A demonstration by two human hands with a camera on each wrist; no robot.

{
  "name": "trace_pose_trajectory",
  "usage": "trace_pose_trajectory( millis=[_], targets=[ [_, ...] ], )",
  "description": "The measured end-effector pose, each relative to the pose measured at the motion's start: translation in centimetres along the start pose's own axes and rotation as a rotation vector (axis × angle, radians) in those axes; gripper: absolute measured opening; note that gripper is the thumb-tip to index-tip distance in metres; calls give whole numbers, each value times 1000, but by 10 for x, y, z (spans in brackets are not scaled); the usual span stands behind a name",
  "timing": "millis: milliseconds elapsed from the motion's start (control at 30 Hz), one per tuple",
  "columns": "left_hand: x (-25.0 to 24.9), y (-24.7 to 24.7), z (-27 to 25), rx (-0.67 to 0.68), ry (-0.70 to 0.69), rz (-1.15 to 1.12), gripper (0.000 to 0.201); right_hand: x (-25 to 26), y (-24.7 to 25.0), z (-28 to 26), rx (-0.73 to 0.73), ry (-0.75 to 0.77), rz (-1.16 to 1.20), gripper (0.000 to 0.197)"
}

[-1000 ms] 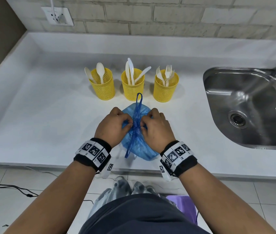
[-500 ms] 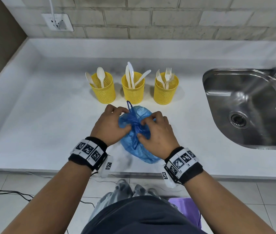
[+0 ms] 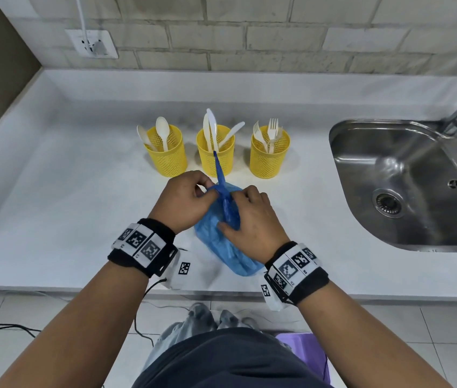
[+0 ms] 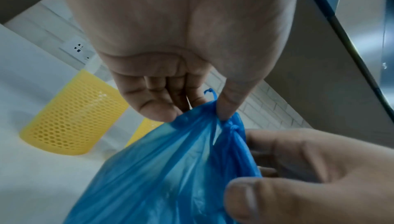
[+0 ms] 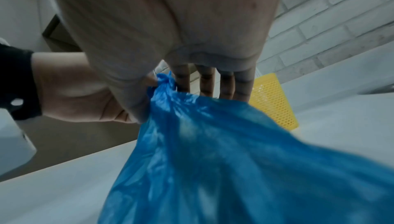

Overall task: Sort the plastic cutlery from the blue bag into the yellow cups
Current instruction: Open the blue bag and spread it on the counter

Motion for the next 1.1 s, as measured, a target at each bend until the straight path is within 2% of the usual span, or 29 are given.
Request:
trace_pose_trajectory(
  millis=[167, 267, 433, 600, 633, 733, 800, 867, 1000, 1100],
  targets=[
    [-11, 3, -3, -7, 6, -93, 8, -9, 6, 4, -123, -24, 210, 10],
    [-7, 10, -1, -31, 51, -157, 5, -18, 22, -2, -264, -13, 293, 16],
    [-7, 16, -4, -56, 70, -137, 22, -24, 45, -12, -427, -16, 433, 24],
    [-3, 25, -1, -153, 104, -89, 19, -38, 50, -22, -508, -129, 652, 14],
    [-2, 27, 0, -172, 117, -66, 16, -42, 50, -24, -520, -156, 715, 12],
    [3, 32, 4, -204, 144, -57, 27, -44, 52, -27, -567, -180, 1043, 18],
    [4, 37, 7, -207, 173, -134, 26, -42, 58, -26, -583, -157, 1259, 21],
    [9, 43, 10, -205, 229, -267, 30, -41, 66, -24, -570, -147, 1365, 14],
    [15, 46, 13, -67, 352, -752, 34, -37, 84, -25, -535, -148, 1427, 14],
    [10, 51, 10, 30, 414, -921, 29, -35, 97, -26, -538, -158, 1403, 17]
  ],
)
Point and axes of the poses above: each hand's wrist, its own z-axis towards the middle knuckle, its own y-axis out of the back of the hand, x = y × z, the point moved 10 cm from there along z, towards the middle knuckle, and after that the axes turned 13 degrees about y, right-handed, at the moved point
